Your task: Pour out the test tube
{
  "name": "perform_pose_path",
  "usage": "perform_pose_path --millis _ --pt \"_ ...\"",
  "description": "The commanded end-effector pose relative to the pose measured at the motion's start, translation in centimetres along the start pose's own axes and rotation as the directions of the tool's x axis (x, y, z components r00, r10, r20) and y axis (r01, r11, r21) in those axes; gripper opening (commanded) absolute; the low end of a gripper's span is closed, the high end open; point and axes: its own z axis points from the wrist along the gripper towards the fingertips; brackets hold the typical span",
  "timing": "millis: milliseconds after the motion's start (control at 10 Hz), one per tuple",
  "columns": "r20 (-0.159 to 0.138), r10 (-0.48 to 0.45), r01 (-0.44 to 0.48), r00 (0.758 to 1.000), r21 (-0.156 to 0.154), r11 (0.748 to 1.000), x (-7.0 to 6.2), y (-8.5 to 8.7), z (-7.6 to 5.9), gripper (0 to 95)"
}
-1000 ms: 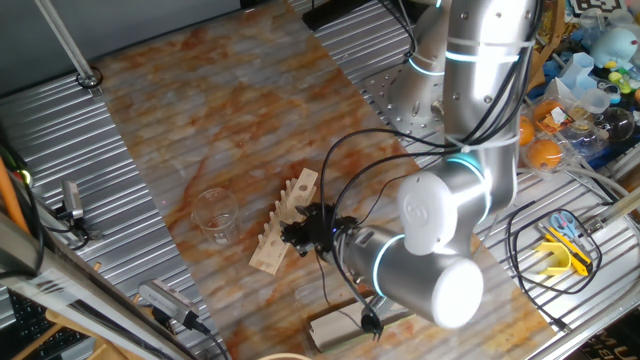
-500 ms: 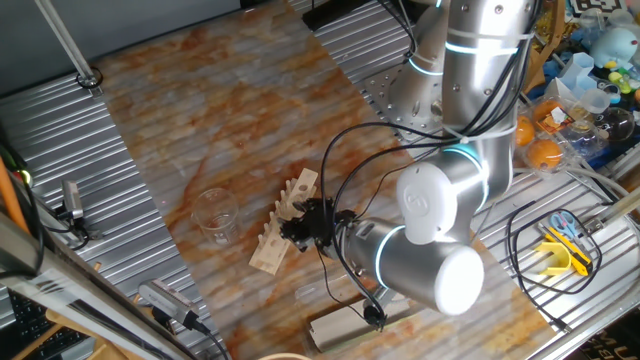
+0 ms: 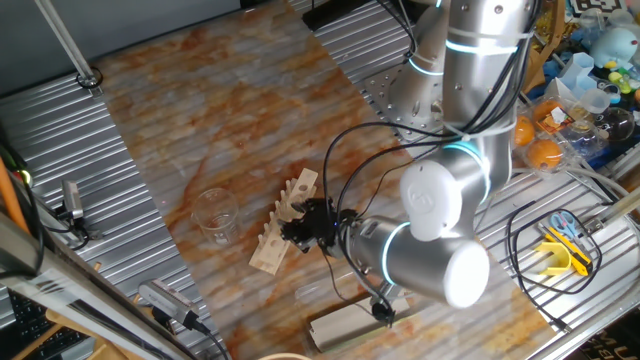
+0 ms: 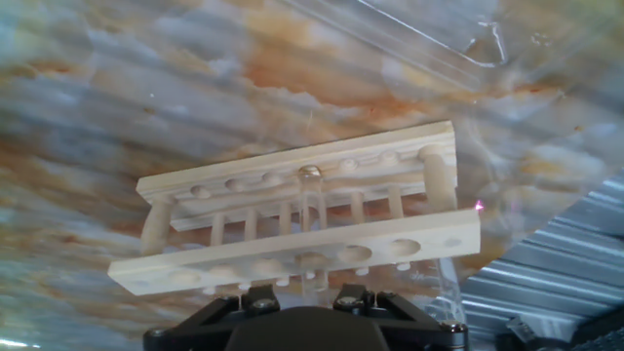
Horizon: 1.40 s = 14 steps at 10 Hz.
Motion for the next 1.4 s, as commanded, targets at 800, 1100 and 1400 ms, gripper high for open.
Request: perform_pose_path --millis 800,1100,1400 --pt "-0.010 -0.038 0.038 0.999 0.013 0.999 -0.1 -0.9 0.4 19.0" --pt "-0.038 -0.039 0.039 0.999 0.003 0.999 -0.2 -1.0 0.4 19.0" --pt "-0.058 -0.031 0.032 0.998 0.003 0.999 -0.2 -1.1 0.5 19.0"
